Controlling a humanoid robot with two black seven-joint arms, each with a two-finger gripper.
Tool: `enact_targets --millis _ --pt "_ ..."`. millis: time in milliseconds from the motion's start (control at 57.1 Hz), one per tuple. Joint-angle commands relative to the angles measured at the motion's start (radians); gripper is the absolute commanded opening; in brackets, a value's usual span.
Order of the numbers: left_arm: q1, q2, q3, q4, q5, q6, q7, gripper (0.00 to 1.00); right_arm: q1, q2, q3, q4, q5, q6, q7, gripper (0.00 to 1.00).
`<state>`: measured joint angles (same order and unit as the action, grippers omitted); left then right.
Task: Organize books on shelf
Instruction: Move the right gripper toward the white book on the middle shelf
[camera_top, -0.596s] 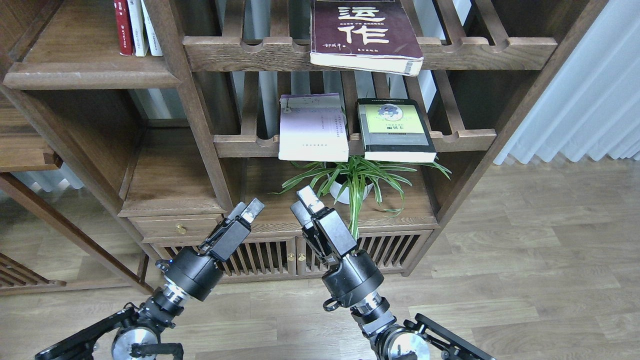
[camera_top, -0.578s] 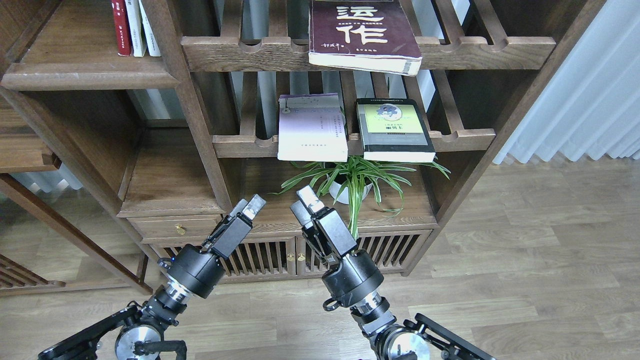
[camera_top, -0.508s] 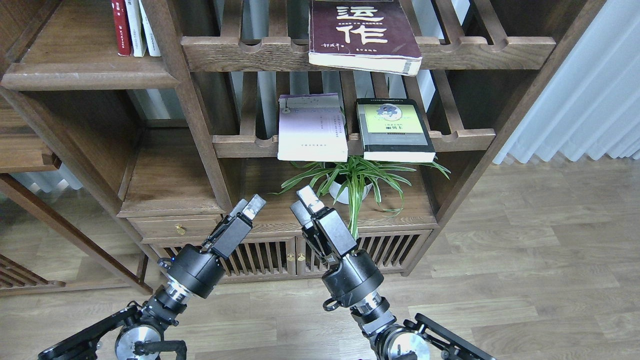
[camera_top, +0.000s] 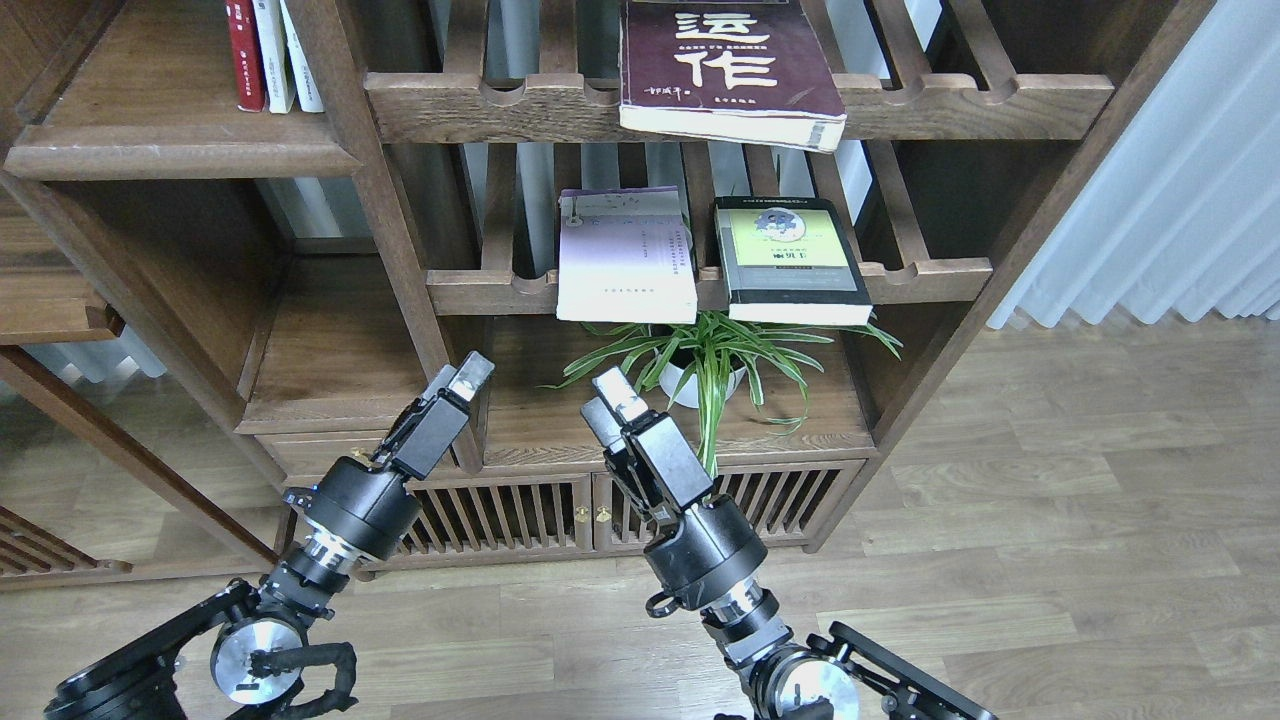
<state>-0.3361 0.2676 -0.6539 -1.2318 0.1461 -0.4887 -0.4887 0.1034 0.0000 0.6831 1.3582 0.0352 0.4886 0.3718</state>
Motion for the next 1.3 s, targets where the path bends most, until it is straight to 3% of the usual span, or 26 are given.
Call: enact_targets --millis 0,88,263,438,683,1086,1209,1279 --pt "0.0 -0.004 -0.016 0.002 -0.005 0.0 0.0 1.0 0.039 0.0 -0.001 -0.037 0.006 0.0 0.002 0.99" --pt "0.0 -0.004 -0.024 0.0 -0.005 0.0 0.0 1.0 0.076 0.0 0.001 -0.085 0.014 -0.004 0.004 0.99" --pt "0.003 0.004 -0.029 0.002 -0.003 0.0 0.0 1.0 0.171 0.0 0.006 -0.197 0.121 -0.183 0.004 0.99" --pt "0.003 0.002 -0.03 0.002 -0.003 0.0 0.0 1.0 0.271 0.0 0.001 -0.303 0.296 -0.212 0.001 0.99" --pt "0.006 -0.004 -0.03 0.005 -0.023 0.0 0.0 1.0 0.291 0.0 0.003 -0.384 0.33 -0.306 -0.004 0.99" --pt "0.006 -0.004 -0.058 0.017 -0.033 0.0 0.0 1.0 0.364 0.0 0.001 -0.406 0.397 -0.357 -0.08 0.99" --pt "0.0 -0.005 -0.064 0.029 -0.033 0.0 0.0 1.0 0.41 0.0 0.001 -0.425 0.442 -0.412 -0.091 0.99" --pt "-0.011 -0.018 -0.065 0.032 -0.033 0.0 0.0 1.0 0.444 0.0 0.001 -0.453 0.473 -0.456 -0.122 0.99"
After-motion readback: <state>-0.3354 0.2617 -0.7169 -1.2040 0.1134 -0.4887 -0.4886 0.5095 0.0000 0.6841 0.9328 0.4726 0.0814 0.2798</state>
